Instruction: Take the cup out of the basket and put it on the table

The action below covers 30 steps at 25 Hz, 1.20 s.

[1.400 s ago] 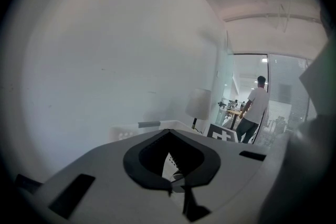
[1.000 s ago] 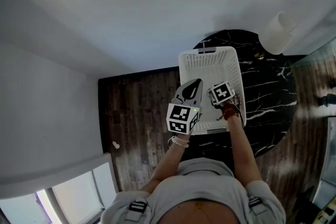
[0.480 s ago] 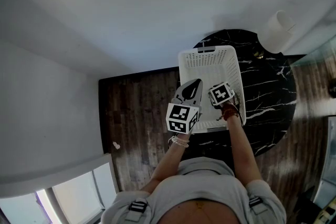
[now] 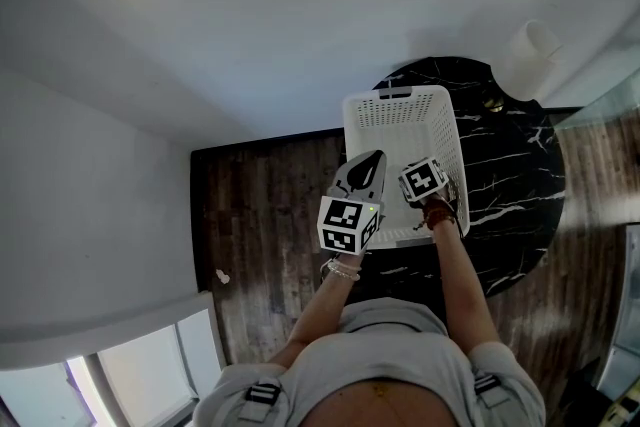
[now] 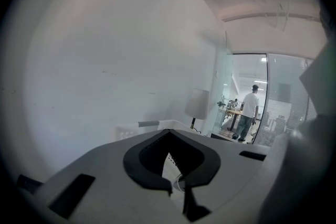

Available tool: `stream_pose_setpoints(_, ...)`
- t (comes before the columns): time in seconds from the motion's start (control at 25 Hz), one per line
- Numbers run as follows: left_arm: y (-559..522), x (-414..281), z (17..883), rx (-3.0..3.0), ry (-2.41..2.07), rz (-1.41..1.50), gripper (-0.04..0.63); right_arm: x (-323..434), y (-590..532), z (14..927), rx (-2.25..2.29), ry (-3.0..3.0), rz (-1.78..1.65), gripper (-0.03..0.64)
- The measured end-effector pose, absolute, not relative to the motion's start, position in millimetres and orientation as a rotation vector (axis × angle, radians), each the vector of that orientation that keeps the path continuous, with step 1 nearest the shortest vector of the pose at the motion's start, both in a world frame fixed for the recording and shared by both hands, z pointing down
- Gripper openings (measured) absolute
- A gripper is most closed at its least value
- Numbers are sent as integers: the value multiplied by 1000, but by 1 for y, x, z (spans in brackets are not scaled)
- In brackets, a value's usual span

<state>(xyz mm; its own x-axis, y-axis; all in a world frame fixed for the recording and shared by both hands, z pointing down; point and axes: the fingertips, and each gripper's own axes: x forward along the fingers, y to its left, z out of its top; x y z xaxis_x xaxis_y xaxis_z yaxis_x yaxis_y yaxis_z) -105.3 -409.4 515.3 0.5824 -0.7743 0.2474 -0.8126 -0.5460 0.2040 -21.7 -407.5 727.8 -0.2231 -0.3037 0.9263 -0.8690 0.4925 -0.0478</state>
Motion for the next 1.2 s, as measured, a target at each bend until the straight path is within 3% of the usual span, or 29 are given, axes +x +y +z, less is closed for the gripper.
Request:
stream_pose_setpoints(0.16, -406, -105, 514, 2524, -1300, 181, 6, -46, -410, 722, 965, -1908, 813, 29)
stream_pose_setpoints(1.2, -391, -109, 503, 2525, -1338, 161, 6, -26, -427, 676, 1157, -1996, 792, 31)
